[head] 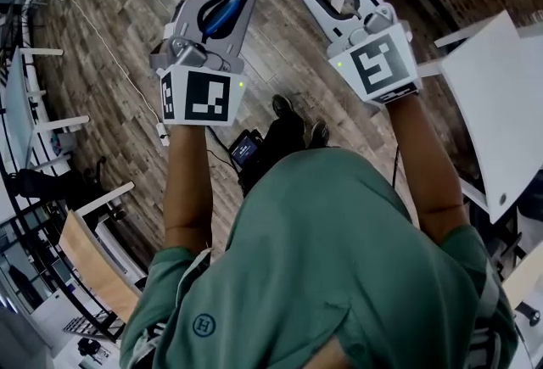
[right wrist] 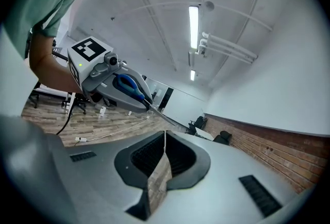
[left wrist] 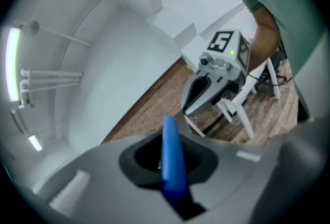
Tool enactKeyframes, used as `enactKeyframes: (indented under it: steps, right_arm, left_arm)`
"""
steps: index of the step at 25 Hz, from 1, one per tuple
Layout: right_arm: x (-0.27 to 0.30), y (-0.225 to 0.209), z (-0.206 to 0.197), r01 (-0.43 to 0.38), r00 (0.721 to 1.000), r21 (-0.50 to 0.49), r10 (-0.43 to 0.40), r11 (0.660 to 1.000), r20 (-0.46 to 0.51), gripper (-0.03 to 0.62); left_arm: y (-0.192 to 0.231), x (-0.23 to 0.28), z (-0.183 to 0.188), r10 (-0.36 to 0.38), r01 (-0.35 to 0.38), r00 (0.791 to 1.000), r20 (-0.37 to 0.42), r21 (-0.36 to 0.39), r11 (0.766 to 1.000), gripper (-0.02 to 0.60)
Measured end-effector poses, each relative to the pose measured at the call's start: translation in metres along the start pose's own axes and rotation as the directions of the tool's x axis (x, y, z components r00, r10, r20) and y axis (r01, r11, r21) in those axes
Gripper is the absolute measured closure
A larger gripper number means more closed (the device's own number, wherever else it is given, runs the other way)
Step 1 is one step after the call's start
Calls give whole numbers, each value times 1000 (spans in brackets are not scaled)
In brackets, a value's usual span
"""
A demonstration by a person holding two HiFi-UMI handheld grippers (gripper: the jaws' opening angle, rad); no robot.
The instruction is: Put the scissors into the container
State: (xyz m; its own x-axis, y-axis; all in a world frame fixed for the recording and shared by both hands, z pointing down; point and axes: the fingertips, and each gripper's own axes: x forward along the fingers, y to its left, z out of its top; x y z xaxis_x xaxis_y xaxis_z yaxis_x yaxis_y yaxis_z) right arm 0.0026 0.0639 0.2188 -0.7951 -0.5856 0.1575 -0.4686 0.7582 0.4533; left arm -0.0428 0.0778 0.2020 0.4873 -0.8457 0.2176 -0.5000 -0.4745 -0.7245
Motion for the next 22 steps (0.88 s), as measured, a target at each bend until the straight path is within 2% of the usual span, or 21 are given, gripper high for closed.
enactKeyframes:
  steps: [4, 10, 16, 22]
  right_arm:
    - [47, -26, -9, 14, 1000, 15, -14, 1000, -20, 586]
    - [55, -33, -26, 51, 998, 14, -50, 999, -40, 587]
    - [130, -71, -26, 68, 996, 5, -67, 998, -62, 588]
    - [156, -98, -38, 83, 994, 12, -82, 997, -77, 587]
  left_arm:
    - [33, 32, -31, -19, 19, 1000, 10, -1, 1000, 548]
    - [30, 48, -40, -33, 33, 999, 39, 7, 999, 548]
    - [92, 92, -83, -57, 57, 996, 74, 1, 998, 548]
    - [111, 126, -100, -76, 77, 994, 83, -7, 997, 548]
